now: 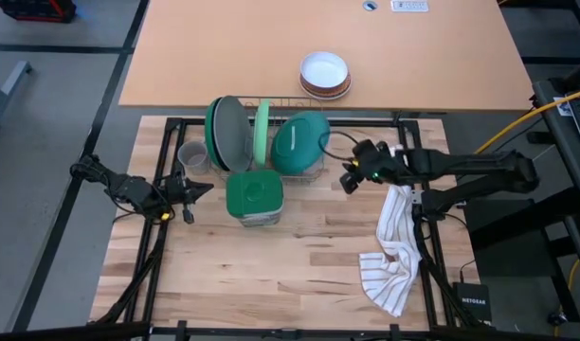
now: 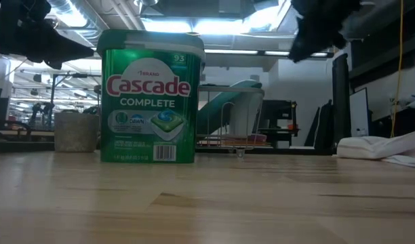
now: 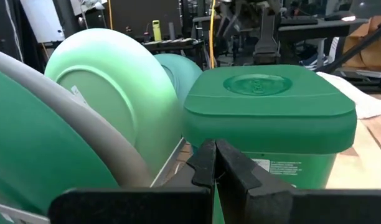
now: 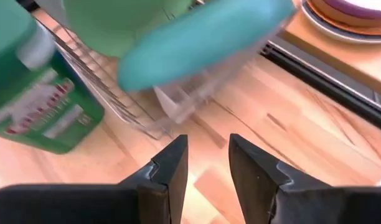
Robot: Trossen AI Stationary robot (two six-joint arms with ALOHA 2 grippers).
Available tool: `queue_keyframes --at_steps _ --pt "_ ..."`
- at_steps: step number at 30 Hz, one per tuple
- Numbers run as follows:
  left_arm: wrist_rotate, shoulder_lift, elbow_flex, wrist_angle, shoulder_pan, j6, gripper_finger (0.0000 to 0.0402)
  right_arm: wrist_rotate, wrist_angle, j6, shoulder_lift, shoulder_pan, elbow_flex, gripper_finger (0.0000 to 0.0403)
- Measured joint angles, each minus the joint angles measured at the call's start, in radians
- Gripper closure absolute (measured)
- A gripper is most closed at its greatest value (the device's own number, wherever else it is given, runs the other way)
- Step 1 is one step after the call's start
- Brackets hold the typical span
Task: Sort dishes
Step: Return to Home Position
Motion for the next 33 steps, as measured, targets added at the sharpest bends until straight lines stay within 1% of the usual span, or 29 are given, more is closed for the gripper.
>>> queue_keyframes --at_steps 3,6,9,12,16,20,24,26,28,31,33 --pt "0.018 0.000 0.000 -0.025 0.000 0.000 0.0400 0.034 0.050 0.031 -0.056 0.028 -0.106 0.0283" --pt "0.078 0.000 0.000 -0.053 0.000 -0.002 0.0400 0.037 0.164 0.028 -0.114 0.056 -0.209 0.0283" --pt "0.130 0.000 0.000 -0.061 0.000 -0.008 0.0400 0.028 0.288 -0.016 -0.180 0.089 -0.305 0.0283" --pt "0.137 0.000 0.000 -0.066 0.000 -0.030 0.0400 0.016 0.387 -0.046 -0.237 0.123 -0.385 0.0283" --pt "0.137 0.000 0.000 -0.068 0.000 -0.076 0.0400 0.016 0.445 -0.049 -0.300 0.155 -0.467 0.0283" --pt "0.137 0.000 0.000 -0.072 0.000 -0.109 0.0400 0.016 0.533 -0.049 -0.332 0.176 -0.554 0.0283" --pt "0.137 0.000 0.000 -0.072 0.000 -0.158 0.0400 0.019 0.684 -0.046 -0.339 0.178 -0.651 0.0283" --pt "0.137 0.000 0.000 -0.072 0.000 -0.179 0.0400 0.052 0.751 -0.056 -0.340 0.178 -0.689 0.0283" --pt "0.137 0.000 0.000 -0.072 0.000 -0.188 0.0400 0.079 0.776 -0.074 -0.340 0.178 -0.714 0.0283" --pt "0.137 0.000 0.000 -0.072 0.000 -0.191 0.0400 0.064 0.805 -0.066 -0.339 0.178 -0.759 0.0283" --pt "0.137 0.000 0.000 -0.073 0.000 -0.186 0.0400 0.038 0.857 -0.066 -0.340 0.178 -0.790 0.0283"
